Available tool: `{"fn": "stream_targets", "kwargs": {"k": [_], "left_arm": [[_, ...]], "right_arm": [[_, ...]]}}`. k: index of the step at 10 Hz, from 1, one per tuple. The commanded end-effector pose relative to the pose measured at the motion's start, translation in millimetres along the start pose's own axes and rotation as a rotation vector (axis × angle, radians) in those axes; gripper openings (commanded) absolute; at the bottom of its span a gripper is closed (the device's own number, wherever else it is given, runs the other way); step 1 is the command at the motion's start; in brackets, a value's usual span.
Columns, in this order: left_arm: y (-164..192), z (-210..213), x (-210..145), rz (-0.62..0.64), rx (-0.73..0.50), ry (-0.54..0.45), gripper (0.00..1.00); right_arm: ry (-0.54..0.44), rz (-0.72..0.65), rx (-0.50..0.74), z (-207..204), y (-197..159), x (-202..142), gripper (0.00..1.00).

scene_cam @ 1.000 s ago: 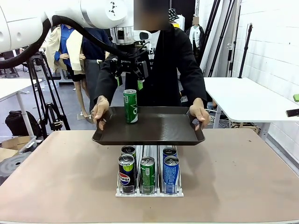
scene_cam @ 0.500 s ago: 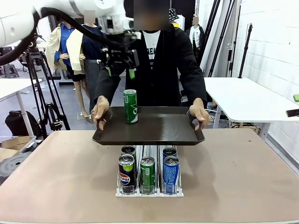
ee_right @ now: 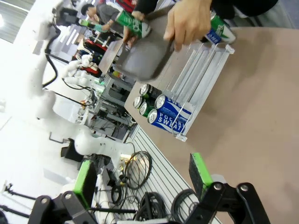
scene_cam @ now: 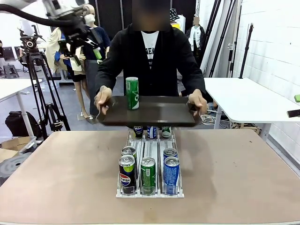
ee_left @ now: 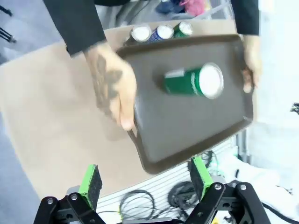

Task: Retrieve and hand over the desired beverage to the person.
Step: Pick up another can of the same type that the person held from the Automatic Can Dispenser.

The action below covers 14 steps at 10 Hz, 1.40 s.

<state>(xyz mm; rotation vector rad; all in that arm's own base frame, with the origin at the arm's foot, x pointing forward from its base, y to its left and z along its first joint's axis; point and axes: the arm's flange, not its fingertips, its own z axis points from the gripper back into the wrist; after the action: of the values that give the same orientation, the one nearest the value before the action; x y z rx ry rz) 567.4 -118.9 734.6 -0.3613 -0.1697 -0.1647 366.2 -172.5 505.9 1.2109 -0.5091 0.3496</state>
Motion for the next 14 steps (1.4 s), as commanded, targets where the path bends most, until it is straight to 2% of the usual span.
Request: {"fn": "stream_targets", "kwargs": {"k": [1, 4, 5, 6, 8, 9, 12, 14], "left_arm": [[42, -32, -75, 0.019, -0.099, -0.034, 1.00], [106, -45, -105, 0.058, -0.253, -0.068, 1.00], [127, -53, -109, 0.072, -0.331, -0.083, 1.00], [155, -58, -111, 0.069, -0.475, -0.087, 1.00], [205, -60, -113, 0.064, -0.579, -0.040, 1.00], [230, -65, -108, 0.069, -0.596, 0.034, 1.00], [272, -70, -106, 0.046, -0.688, 0.110, 1.00], [300, -72, -119, 0.012, -0.830, 0.120, 1.00]], "right_arm": [[-0.009, 0.004, -0.011, -3, 0, -2, 1.00], [-0.009, 0.004, -0.011, -3, 0, -2, 1.00], [-0.009, 0.004, -0.011, -3, 0, -2, 1.00], [-0.009, 0.004, -0.011, -3, 0, -2, 1.00], [-0.009, 0.004, -0.011, -3, 0, -2, 1.00], [-0.009, 0.004, -0.011, -3, 0, -2, 1.00], [-0.009, 0.004, -0.011, -3, 0, -2, 1.00], [-0.009, 0.004, -0.011, -3, 0, -2, 1.00]]}}
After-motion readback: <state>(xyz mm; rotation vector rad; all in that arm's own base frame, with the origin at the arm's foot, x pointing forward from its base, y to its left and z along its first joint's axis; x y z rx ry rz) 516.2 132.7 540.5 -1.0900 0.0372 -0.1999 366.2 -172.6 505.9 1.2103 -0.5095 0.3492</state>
